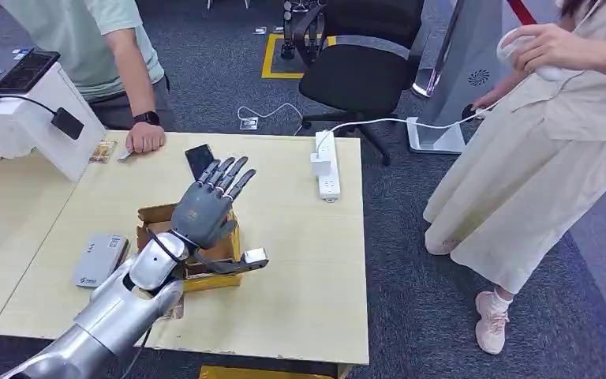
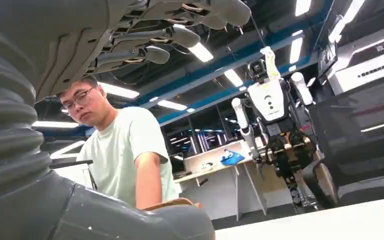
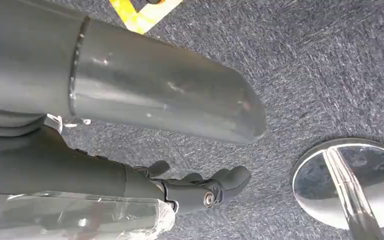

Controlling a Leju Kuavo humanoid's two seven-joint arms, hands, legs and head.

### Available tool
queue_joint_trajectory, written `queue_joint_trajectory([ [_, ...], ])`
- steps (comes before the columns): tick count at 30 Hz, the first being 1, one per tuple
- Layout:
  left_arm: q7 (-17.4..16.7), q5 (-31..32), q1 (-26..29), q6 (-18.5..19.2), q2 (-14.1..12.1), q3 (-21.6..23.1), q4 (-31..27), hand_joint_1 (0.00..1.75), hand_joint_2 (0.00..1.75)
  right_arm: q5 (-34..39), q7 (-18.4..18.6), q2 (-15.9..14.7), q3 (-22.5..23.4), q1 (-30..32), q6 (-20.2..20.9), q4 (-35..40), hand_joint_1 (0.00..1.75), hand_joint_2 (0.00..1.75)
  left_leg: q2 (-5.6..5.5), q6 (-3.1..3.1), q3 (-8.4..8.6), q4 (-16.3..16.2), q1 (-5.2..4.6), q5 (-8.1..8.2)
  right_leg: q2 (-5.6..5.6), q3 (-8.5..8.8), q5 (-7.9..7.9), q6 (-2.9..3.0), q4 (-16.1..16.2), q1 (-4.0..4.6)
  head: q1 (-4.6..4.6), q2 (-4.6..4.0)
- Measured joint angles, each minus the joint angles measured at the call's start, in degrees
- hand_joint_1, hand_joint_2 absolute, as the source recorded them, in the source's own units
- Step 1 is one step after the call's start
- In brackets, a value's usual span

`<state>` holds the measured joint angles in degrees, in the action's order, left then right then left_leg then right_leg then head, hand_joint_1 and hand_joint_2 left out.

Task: Pass the card to the sensor for recognition and then transmit it.

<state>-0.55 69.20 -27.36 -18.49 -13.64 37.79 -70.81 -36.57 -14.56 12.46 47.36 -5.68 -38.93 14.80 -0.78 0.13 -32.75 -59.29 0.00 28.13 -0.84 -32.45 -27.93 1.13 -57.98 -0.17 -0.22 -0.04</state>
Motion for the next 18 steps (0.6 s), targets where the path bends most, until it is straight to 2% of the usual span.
queue_joint_trajectory([
  [12, -0.18, -0.20, -2.05, -0.50, 0.13, 0.79, 3.12, 0.00, 1.75, -0.11, 0.02, 0.00, -0.24, 0.00, -0.02, -0.06, 0.00, 0.00, 0.00, 0.00, -0.01, 0.00, 0.00, 0.00, 0.00, 0.00, 0.00, 0.00, 0.00, 0.00, 0.00, 0.00],
  [18, -1.14, -0.24, -2.66, -1.31, -0.66, 0.79, 3.91, 0.00, 1.75, 0.13, -0.02, 0.00, -0.24, 0.05, -0.02, -0.07, 0.00, 0.00, 0.00, 0.00, -0.01, 0.00, 0.00, 0.00, 0.00, 0.00, 0.00, 0.00, -0.01, 0.00, 0.00, -0.02],
])
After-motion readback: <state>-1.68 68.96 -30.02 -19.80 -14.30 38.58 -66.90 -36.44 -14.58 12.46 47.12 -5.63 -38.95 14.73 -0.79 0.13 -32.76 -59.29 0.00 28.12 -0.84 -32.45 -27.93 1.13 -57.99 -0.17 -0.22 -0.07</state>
